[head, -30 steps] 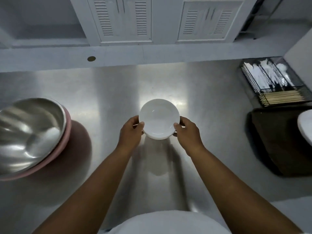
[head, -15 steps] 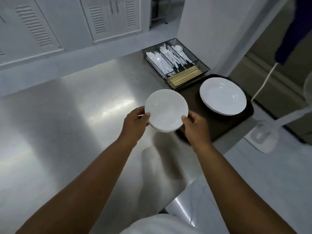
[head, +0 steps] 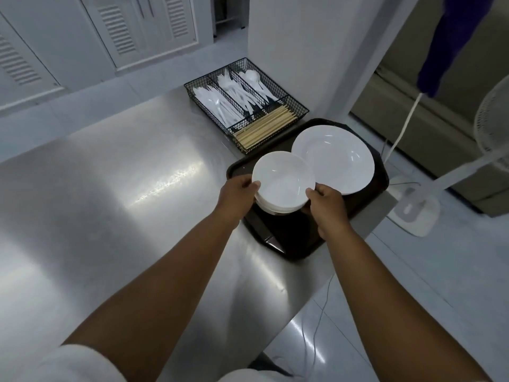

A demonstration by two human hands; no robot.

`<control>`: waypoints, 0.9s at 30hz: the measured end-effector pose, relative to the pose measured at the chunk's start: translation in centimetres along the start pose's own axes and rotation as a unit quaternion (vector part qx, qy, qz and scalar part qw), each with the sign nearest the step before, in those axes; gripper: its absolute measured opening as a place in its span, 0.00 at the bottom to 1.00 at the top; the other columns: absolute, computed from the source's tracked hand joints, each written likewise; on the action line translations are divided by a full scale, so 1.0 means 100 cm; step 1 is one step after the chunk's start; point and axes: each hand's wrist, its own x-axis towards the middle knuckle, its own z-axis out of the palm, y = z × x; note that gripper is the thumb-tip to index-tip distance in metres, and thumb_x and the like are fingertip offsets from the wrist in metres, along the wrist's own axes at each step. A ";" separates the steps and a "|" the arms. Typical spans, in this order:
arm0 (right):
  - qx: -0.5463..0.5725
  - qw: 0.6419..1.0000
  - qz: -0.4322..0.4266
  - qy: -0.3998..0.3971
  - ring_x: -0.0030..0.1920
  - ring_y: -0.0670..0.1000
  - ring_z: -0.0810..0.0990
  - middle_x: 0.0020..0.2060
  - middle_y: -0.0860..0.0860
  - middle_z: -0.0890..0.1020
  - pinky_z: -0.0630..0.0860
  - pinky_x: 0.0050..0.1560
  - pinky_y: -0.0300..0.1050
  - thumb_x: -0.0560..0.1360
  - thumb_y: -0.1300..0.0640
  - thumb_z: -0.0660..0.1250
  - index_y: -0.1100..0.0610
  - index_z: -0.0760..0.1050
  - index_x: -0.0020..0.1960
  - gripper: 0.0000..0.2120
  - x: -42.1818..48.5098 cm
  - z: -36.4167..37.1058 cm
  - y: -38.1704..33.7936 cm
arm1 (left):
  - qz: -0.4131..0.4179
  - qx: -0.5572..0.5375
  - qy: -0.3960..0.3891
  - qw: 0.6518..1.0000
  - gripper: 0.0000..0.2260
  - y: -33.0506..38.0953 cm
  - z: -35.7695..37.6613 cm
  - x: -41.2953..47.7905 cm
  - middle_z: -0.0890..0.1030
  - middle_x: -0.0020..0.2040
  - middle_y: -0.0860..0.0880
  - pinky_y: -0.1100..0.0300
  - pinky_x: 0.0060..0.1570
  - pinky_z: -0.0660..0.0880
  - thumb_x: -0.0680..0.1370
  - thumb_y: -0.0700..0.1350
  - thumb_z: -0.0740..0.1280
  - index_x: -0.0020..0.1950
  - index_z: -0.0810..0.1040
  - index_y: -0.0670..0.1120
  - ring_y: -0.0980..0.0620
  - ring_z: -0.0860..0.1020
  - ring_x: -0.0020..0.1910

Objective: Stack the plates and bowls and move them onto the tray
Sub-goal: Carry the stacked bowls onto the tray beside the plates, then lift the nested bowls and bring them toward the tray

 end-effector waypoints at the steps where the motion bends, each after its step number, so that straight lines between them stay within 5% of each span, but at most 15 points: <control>1: 0.001 1.000 -0.001 -0.004 0.51 0.47 0.81 0.49 0.46 0.84 0.82 0.54 0.53 0.76 0.59 0.63 0.51 0.81 0.53 0.11 0.002 0.000 0.001 | -0.003 0.004 0.000 1.000 0.06 -0.001 0.002 0.002 0.82 0.45 0.56 0.46 0.60 0.77 0.77 0.46 0.66 0.42 0.79 0.56 0.48 0.81 0.54; 8: -0.056 0.998 -0.018 -0.001 0.49 0.51 0.83 0.44 0.45 0.85 0.81 0.55 0.57 0.72 0.51 0.63 0.48 0.81 0.44 0.08 0.000 -0.003 0.004 | -0.011 0.002 0.009 1.000 0.04 -0.004 0.004 0.001 0.82 0.46 0.54 0.47 0.60 0.77 0.77 0.47 0.66 0.45 0.79 0.55 0.48 0.81 0.54; 12: -0.162 0.983 -0.081 0.028 0.60 0.54 0.78 0.57 0.53 0.82 0.73 0.60 0.48 0.77 0.51 0.63 0.57 0.77 0.60 0.15 -0.015 -0.001 -0.004 | -0.018 -0.018 0.023 0.999 0.19 -0.008 -0.004 -0.008 0.80 0.59 0.50 0.46 0.63 0.75 0.71 0.56 0.68 0.58 0.79 0.49 0.47 0.78 0.60; 14: -0.195 0.971 -0.127 0.060 0.67 0.55 0.72 0.66 0.55 0.76 0.69 0.67 0.50 0.78 0.50 0.64 0.58 0.71 0.69 0.22 -0.027 0.001 -0.012 | 0.000 -0.021 0.041 0.999 0.10 -0.004 -0.015 -0.021 0.79 0.56 0.51 0.46 0.63 0.75 0.74 0.54 0.68 0.52 0.79 0.52 0.45 0.78 0.60; 18: -0.211 0.946 -0.236 0.075 0.69 0.55 0.70 0.68 0.55 0.73 0.69 0.69 0.53 0.77 0.52 0.65 0.56 0.71 0.70 0.22 -0.067 0.022 -0.032 | 0.023 -0.047 0.079 0.995 0.19 -0.014 -0.060 -0.057 0.79 0.61 0.50 0.47 0.63 0.75 0.75 0.53 0.69 0.64 0.76 0.49 0.48 0.78 0.60; 24: -0.182 0.947 -0.263 -0.034 0.65 0.53 0.74 0.64 0.54 0.77 0.68 0.66 0.43 0.77 0.56 0.67 0.58 0.74 0.67 0.19 -0.139 0.101 -0.038 | 0.036 -0.077 0.204 0.975 0.16 -0.058 -0.167 -0.140 0.80 0.60 0.53 0.46 0.62 0.75 0.76 0.49 0.69 0.63 0.77 0.51 0.53 0.80 0.57; 27: -0.180 0.942 -0.258 -0.115 0.65 0.54 0.75 0.63 0.53 0.78 0.71 0.68 0.52 0.77 0.55 0.67 0.56 0.75 0.66 0.19 -0.187 0.156 -0.034 | 0.035 -0.070 0.282 0.956 0.16 -0.079 -0.228 -0.192 0.80 0.60 0.52 0.46 0.63 0.75 0.76 0.48 0.69 0.64 0.76 0.50 0.52 0.80 0.57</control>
